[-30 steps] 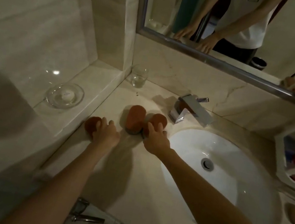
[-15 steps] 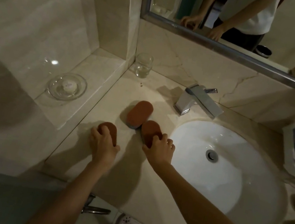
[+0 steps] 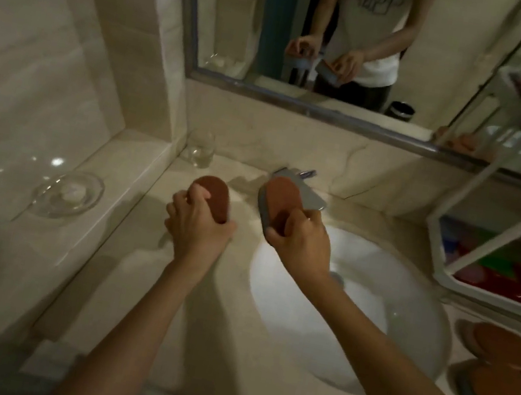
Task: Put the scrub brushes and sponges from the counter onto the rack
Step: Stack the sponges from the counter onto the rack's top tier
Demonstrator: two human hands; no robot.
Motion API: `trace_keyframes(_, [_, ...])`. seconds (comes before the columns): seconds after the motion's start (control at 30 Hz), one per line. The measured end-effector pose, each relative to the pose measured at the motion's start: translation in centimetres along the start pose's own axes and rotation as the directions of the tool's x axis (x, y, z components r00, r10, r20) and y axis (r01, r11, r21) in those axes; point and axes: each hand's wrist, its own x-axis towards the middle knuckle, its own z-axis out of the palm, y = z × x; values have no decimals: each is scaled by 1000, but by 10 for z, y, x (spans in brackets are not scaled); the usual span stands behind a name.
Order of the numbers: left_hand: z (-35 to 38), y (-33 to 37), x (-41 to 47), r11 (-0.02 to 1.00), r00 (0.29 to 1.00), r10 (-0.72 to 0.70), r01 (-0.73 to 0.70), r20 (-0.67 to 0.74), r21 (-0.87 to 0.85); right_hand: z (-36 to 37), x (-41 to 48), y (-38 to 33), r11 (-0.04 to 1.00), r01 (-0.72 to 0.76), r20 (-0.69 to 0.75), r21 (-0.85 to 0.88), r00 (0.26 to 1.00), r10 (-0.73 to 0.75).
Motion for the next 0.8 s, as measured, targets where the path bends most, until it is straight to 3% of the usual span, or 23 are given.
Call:
trace_keyframes(0.33, [40, 220, -69, 898, 912, 409, -405, -11, -170, -209, 2, 90, 999, -25, -380, -31, 925, 11])
trace_keyframes(0.47, [75, 297, -102, 856, 877, 480, -471, -14, -212, -287, 0, 152, 1000, 2, -498, -20, 867, -12])
trace_keyframes(0.67, [130, 403, -143, 817, 839, 543, -517, 37, -256, -381, 26, 252, 998, -60, -527, 27, 847, 65])
trace_keyframes(0.8, [155, 451, -151, 842, 860, 504, -468, 81, -270, -414, 61, 305, 980, -157, -458, 121, 867, 196])
